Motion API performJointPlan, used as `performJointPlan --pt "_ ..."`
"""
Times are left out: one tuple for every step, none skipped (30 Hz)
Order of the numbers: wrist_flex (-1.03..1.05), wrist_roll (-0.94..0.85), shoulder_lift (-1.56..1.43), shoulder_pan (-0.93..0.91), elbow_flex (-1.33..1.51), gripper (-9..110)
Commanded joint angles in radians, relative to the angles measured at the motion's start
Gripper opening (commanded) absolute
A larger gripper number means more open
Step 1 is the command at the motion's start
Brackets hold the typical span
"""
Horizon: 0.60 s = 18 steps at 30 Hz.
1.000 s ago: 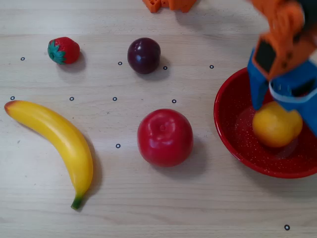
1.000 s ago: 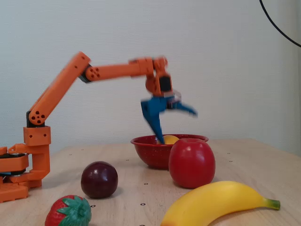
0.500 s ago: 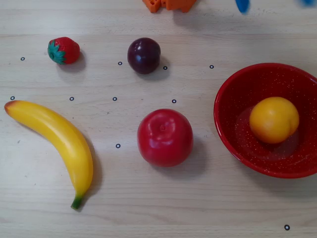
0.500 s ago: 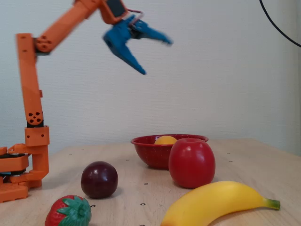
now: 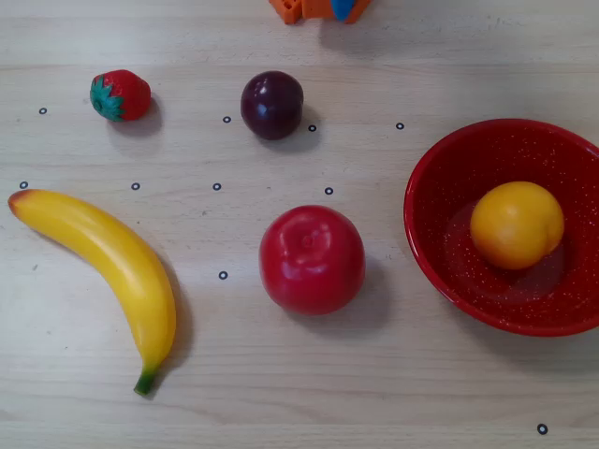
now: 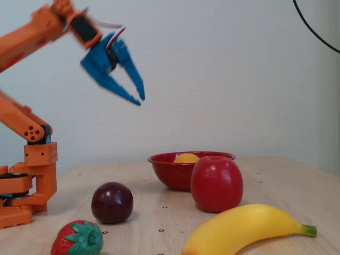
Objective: Put the peach in the red bowl.
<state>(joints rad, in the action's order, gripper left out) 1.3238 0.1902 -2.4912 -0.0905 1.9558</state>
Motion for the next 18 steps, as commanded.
performJointPlan --pt "-0.115 0.005 -0.213 0.028 0.209 0" --pt "-0.144 -0.002 -0.279 0.028 0.296 0" --pt "-0.178 -0.005 -0.339 0.028 0.383 0" --pt "-0.21 -0.008 -0.394 0.032 0.472 0" --pt "-0.249 -0.008 -0.445 0.04 0.561 0" --pt "-0.298 -0.012 -0.485 0.049 0.644 0" --pt "-0.359 -0.018 -0.518 0.058 0.727 0" --pt "-0.422 -0.02 -0.549 0.067 0.805 0" --pt "-0.48 -0.017 -0.578 0.074 0.884 0" --pt "-0.523 -0.014 -0.604 0.077 0.946 0" --pt "-0.551 -0.015 -0.629 0.078 0.994 0" --pt "-0.568 -0.012 -0.653 0.078 1.035 0" --pt "-0.588 -0.012 -0.676 0.077 1.072 0" --pt "-0.611 -0.012 -0.699 0.075 1.111 0" --pt "-0.644 -0.015 -0.721 0.075 1.152 0" --pt "-0.638 -0.028 -0.735 0.077 1.163 0" --pt "-0.618 -0.038 -0.739 0.067 1.163 0" --pt "-0.603 -0.048 -0.739 0.061 1.163 0"
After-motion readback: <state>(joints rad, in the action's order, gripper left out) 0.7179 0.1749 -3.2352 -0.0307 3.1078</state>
